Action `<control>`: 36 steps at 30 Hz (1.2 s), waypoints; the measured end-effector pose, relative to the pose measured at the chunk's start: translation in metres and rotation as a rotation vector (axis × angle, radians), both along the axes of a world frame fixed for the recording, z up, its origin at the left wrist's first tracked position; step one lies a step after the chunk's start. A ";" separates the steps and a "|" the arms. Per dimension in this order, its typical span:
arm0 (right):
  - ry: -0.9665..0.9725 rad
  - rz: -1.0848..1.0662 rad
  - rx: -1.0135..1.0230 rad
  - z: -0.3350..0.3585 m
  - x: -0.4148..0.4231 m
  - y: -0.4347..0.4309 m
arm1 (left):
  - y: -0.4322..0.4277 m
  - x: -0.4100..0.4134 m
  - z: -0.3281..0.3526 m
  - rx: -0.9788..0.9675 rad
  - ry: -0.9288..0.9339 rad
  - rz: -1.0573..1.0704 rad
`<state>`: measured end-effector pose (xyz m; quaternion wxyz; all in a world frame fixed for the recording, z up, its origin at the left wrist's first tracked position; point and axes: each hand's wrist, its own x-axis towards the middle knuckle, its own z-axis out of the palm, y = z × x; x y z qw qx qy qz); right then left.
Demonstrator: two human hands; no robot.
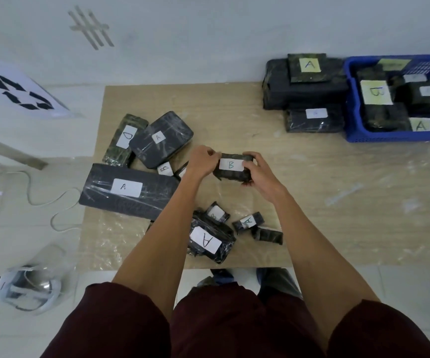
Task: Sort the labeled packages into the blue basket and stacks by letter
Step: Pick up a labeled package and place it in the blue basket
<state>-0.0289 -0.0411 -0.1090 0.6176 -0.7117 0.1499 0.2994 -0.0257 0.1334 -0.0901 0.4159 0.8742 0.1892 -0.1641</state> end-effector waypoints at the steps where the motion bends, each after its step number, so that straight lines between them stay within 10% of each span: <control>1: -0.009 -0.041 0.030 0.004 0.002 -0.006 | -0.005 0.003 0.003 -0.034 -0.025 0.004; 17: -0.310 -0.189 0.247 0.096 0.043 -0.123 | -0.147 0.037 0.073 -0.635 -0.252 0.114; 36: -0.514 -0.085 0.216 0.138 0.076 -0.220 | -0.245 0.058 0.121 -0.557 -0.403 0.134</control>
